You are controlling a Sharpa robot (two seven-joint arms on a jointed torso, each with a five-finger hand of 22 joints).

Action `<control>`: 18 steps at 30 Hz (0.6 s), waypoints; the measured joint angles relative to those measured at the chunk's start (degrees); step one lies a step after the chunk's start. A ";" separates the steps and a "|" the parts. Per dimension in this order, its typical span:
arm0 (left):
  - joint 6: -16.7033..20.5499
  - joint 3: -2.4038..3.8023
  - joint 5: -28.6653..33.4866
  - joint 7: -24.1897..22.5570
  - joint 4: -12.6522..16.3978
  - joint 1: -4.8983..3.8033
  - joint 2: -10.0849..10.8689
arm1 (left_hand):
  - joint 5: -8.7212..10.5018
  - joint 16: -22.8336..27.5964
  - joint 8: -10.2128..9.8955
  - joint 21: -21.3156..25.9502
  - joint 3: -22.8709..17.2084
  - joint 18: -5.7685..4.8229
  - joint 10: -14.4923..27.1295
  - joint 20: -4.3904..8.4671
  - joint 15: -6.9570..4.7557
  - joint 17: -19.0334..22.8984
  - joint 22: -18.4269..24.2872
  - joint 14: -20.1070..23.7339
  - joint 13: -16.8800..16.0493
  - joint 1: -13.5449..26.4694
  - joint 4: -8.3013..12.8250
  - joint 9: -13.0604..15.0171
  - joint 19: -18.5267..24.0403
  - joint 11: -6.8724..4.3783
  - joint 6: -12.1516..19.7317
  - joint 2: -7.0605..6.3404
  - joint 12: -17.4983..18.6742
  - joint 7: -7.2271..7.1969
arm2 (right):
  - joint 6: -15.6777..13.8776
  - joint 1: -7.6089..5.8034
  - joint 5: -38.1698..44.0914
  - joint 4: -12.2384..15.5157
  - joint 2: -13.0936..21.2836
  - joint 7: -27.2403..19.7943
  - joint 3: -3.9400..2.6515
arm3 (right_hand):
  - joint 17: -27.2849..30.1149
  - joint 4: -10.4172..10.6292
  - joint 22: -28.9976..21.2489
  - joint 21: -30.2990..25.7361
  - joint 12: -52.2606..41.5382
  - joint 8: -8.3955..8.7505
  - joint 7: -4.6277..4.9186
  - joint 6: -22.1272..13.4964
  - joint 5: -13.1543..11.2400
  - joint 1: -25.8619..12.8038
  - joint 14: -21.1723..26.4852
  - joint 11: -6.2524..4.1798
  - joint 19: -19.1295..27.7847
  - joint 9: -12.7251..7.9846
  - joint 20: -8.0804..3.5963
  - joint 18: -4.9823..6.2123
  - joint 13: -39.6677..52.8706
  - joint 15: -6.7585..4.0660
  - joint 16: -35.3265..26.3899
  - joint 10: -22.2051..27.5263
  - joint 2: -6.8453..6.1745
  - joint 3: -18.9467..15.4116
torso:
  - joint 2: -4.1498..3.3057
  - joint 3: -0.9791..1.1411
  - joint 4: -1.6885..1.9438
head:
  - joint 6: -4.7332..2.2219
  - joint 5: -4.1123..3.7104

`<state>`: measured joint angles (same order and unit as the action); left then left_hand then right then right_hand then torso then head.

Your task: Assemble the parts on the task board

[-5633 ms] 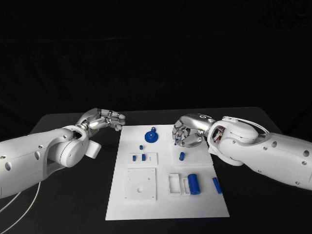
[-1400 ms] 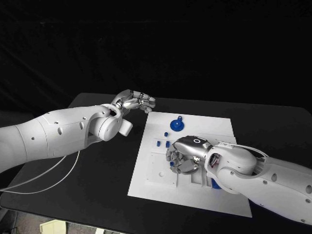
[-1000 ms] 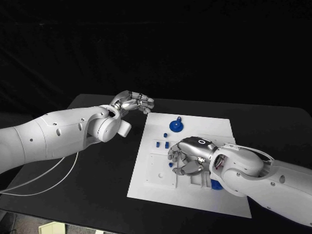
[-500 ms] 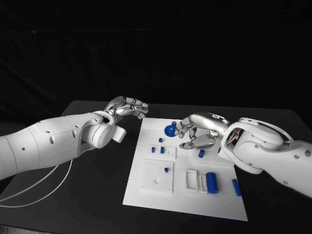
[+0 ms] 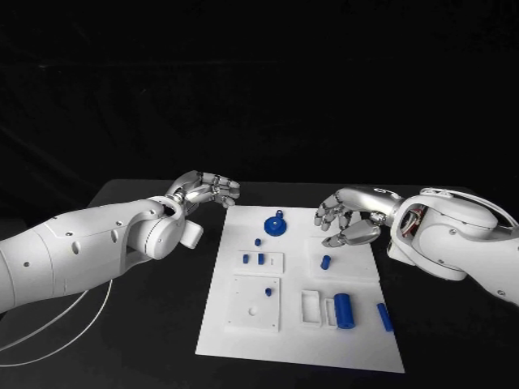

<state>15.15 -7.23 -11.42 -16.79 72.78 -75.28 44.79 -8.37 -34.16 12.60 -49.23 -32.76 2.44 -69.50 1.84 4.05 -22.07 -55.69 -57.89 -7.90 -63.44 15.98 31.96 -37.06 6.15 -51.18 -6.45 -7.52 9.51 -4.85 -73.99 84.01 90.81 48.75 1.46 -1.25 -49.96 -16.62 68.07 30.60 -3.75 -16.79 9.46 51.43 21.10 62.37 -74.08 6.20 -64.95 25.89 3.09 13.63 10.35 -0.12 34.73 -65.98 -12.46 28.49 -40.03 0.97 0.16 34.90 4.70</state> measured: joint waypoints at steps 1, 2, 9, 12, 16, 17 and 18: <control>0.00 0.00 0.12 0.00 -0.05 0.01 0.00 | 0.00 0.22 0.00 0.00 0.00 0.00 0.00 0.00 0.00 -0.03 0.00 0.00 0.03 0.00 0.00 0.00 0.00 0.00 0.00 0.00 0.00 0.00 | 0.34 0.02 0.92 -0.11 0.00 0.35 0.61 | 0.02 -0.01 0.01 -0.28 0.00 0.00 -0.21 -0.25 -0.82 -0.25 0.83 0.26 0.72 -0.06 0.28 0.00 -0.20 0.21 0.00 0.59 -0.25 -0.33 | 0.00 0.01 -0.04 | -0.07 -0.02; 0.00 0.00 0.21 0.00 -0.06 0.01 0.00 | 0.00 0.22 0.00 0.00 0.00 0.00 0.00 0.00 0.00 -0.03 0.00 0.00 0.03 0.00 0.00 0.00 0.00 0.00 0.00 0.00 0.00 0.00 | 0.59 0.11 1.57 -0.21 0.00 0.60 1.04 | 0.04 0.00 0.00 -0.33 0.00 0.00 -0.21 -0.26 -1.03 -0.30 1.03 0.44 1.03 -0.06 0.37 0.01 -0.26 0.25 0.00 0.77 -0.30 -0.45 | 0.03 0.02 -0.06 | -0.12 -0.04; 0.00 0.00 0.68 0.00 0.19 0.02 -0.01 | 0.00 0.22 0.00 0.00 0.00 -0.01 0.00 0.00 0.00 -0.08 -0.05 0.00 0.03 0.00 0.00 0.00 0.00 0.00 0.00 0.00 0.00 0.00 | 2.15 1.07 4.92 -0.03 -0.07 2.14 1.70 | 0.04 0.08 0.03 -0.33 0.00 0.00 -0.52 -0.76 -0.66 -0.98 1.49 0.56 1.52 -0.15 0.69 0.01 -0.53 0.33 0.00 0.88 -0.98 -1.64 | 0.06 0.03 -0.01 | -0.28 -0.10; 0.00 0.00 0.82 0.00 0.22 0.02 0.05 | 0.00 0.59 0.00 0.00 0.00 0.00 0.20 -0.11 0.00 -0.15 -0.05 0.00 0.03 0.10 0.00 -0.05 0.11 0.20 0.00 -0.10 0.22 0.00 | 2.74 1.48 6.03 0.24 -0.40 2.67 1.91 | 0.05 0.08 0.14 -0.47 0.00 0.00 -0.52 -0.76 -0.45 -0.98 1.51 0.56 1.52 -0.15 0.69 0.01 -0.66 0.31 0.00 0.88 -0.98 -2.11 | 0.05 0.03 0.02 | -0.18 -0.21; 0.00 0.00 1.15 0.00 0.26 0.02 0.07 | 0.00 0.90 0.00 0.32 0.00 0.01 0.20 -0.41 0.19 -0.32 -0.11 0.19 0.03 0.31 0.00 -0.05 0.41 0.20 0.21 -0.31 0.22 0.21 | 3.62 1.81 7.71 0.21 -0.78 3.26 2.69 | 0.05 0.00 0.32 -0.55 -0.27 0.00 -0.34 -0.72 -0.45 0.29 2.03 0.56 1.63 -0.15 0.80 0.02 -0.76 0.22 0.29 0.88 -0.47 -2.50 | 0.01 -0.03 0.07 | -0.04 -0.38; 0.00 0.00 1.19 -0.01 0.28 0.02 0.07 | 0.00 0.92 0.00 0.32 0.00 0.00 0.20 -0.41 0.21 -0.32 -0.11 0.21 0.03 0.31 0.00 -0.05 0.41 0.20 0.21 -0.31 0.22 0.21 | 3.81 1.87 8.02 0.13 -0.87 3.39 2.94 | 0.05 -0.01 0.31 -0.55 -0.28 0.00 -0.32 -0.61 -0.45 0.58 2.03 0.56 1.72 -0.15 0.90 0.02 -0.76 0.23 0.29 0.88 -0.17 -2.50 | 0.00 -0.03 0.09 | -0.03 -0.42; 0.00 0.00 1.23 -0.01 0.31 0.02 0.07 | 0.00 0.92 0.00 0.32 0.00 0.01 0.20 -0.41 0.21 -0.32 -0.11 0.21 0.03 0.31 0.00 -0.05 0.41 0.20 0.21 -0.31 0.22 0.21 | 3.94 1.98 8.28 0.01 -0.96 3.50 3.14 | 0.04 0.00 0.36 -0.55 -0.27 0.00 -0.35 -0.44 -0.45 0.90 2.03 0.55 1.72 -0.15 0.90 0.03 -0.78 0.22 0.29 0.87 -0.02 -2.50 | -0.02 -0.06 0.10 | 0.02 -0.47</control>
<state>15.15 -7.23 -10.18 -16.79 73.09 -75.26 44.86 -8.37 -33.24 12.60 -48.91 -32.76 2.45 -69.30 1.43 4.26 -22.39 -55.80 -57.68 -7.88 -63.13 15.98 31.91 -36.65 6.35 -50.98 -6.75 -7.31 9.71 -0.90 -72.01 92.29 90.82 47.79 4.96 1.89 -49.92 -16.62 68.43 30.05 -4.03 -16.79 9.11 50.99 20.64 63.27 -72.05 6.75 -63.24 25.74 3.99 13.66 9.57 0.11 35.02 -65.11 -12.48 25.99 -40.05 0.91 0.26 34.92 4.22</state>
